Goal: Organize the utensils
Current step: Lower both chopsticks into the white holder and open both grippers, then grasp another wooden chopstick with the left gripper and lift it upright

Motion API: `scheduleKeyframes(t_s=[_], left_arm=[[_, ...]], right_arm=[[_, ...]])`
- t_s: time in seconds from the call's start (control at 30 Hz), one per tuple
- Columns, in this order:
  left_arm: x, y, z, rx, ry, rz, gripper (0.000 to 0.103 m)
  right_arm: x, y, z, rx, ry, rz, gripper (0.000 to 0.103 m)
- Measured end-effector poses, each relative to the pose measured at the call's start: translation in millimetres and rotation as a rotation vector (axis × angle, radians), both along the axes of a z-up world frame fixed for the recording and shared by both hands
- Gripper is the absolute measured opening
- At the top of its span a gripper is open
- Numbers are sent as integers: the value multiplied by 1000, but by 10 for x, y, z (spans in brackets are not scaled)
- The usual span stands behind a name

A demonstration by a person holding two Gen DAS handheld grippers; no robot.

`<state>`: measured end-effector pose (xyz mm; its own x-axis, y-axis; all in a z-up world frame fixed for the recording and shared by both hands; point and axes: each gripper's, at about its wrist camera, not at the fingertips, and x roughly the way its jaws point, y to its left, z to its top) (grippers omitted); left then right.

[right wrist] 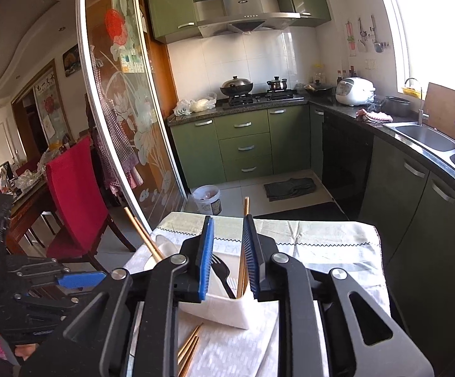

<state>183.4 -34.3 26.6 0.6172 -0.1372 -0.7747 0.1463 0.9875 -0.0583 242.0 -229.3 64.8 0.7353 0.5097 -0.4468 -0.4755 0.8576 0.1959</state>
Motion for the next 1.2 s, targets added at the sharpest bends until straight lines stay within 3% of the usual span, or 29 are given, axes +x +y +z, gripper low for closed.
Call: scheduleKeyframes(t_s=[0.13, 0.2, 0.3, 0.5, 0.8, 1.2], left_arm=[[-115, -9, -441, 0, 120, -10, 29], [-154, -13, -692, 10, 186, -11, 29], [-139, -32, -1020, 18, 271, -7, 29], [-7, -69, -1463, -3, 392, -4, 29], [130, -54, -1614, 17, 419, 19, 29], [368, -283, -1759, 79, 446, 11, 29]], right_arm=[[-426, -216, -280, -9, 17, -24, 22], [-597, -317, -511, -22, 45, -50, 34], [-773, -461, -862, -21, 115, -78, 34], [-954, -724, -1383, 73, 245, -90, 34], [-1060, -832, -1643, 131, 311, -89, 34], [-1029, -902, -1714, 220, 372, -71, 34]])
